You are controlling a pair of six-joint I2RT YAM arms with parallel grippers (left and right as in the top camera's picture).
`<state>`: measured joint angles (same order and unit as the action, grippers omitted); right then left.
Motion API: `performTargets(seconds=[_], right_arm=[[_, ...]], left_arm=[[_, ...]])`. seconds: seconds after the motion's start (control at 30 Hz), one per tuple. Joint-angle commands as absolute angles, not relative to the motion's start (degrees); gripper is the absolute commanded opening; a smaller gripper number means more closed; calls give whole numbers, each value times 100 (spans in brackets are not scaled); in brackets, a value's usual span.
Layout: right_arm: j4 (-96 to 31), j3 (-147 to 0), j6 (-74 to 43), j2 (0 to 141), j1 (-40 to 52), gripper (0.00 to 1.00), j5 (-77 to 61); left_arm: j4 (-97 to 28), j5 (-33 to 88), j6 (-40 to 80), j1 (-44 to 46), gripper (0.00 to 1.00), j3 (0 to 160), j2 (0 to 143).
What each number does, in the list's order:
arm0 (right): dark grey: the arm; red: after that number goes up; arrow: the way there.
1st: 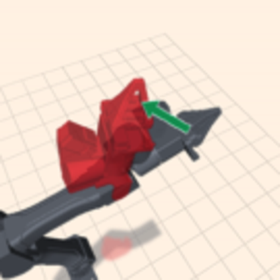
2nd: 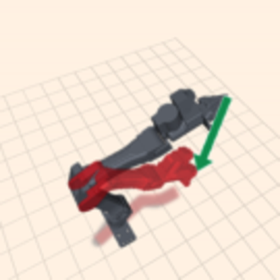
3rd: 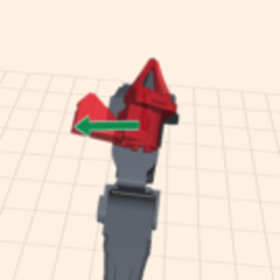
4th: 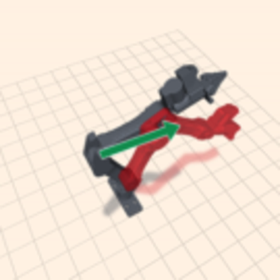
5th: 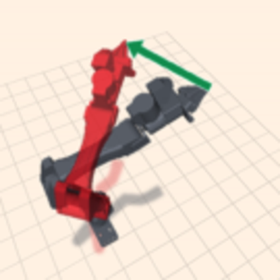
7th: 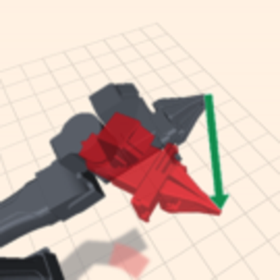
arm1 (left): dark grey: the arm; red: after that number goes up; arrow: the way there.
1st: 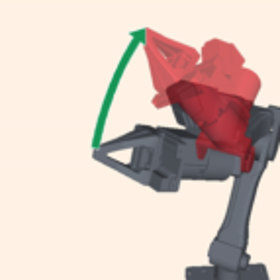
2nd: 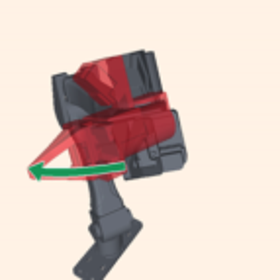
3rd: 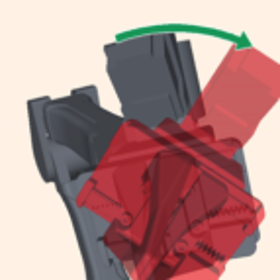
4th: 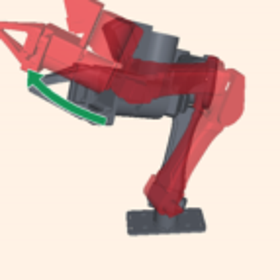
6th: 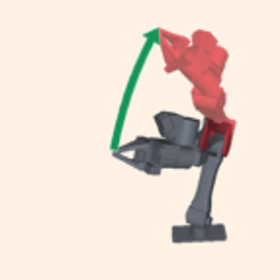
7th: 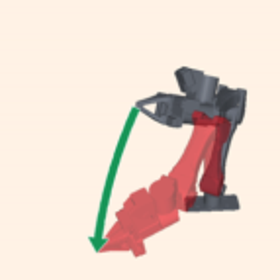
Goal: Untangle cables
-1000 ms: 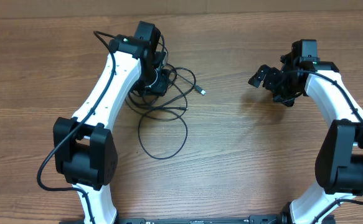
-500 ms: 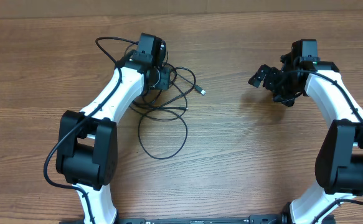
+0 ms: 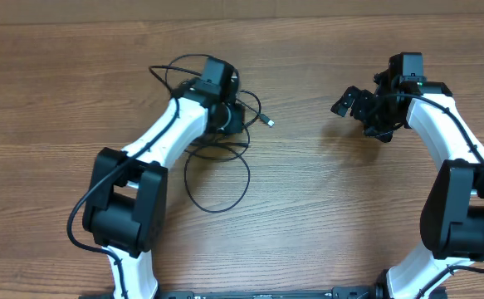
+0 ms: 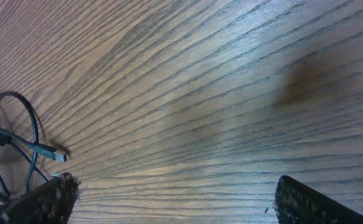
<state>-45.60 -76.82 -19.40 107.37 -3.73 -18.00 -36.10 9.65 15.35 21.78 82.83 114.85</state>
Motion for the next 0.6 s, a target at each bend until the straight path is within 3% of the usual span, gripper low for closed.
performTargets(seconds=[0.0,0.2,0.57], right_arm=[[-4532,-7728,-1900,10694,-377,100,-1780],[-4534,-7728,-1900,10694,-377,100,-1780],[-4532,-7728,-1900,10694,-377,100,-1780]], left_arm=[[-3511,733,1763,2436,4,8171,11410],[-3127,-322,2176,2749,4,8093,11504],[-2342,-644,2235,2762,9,8093,11935]])
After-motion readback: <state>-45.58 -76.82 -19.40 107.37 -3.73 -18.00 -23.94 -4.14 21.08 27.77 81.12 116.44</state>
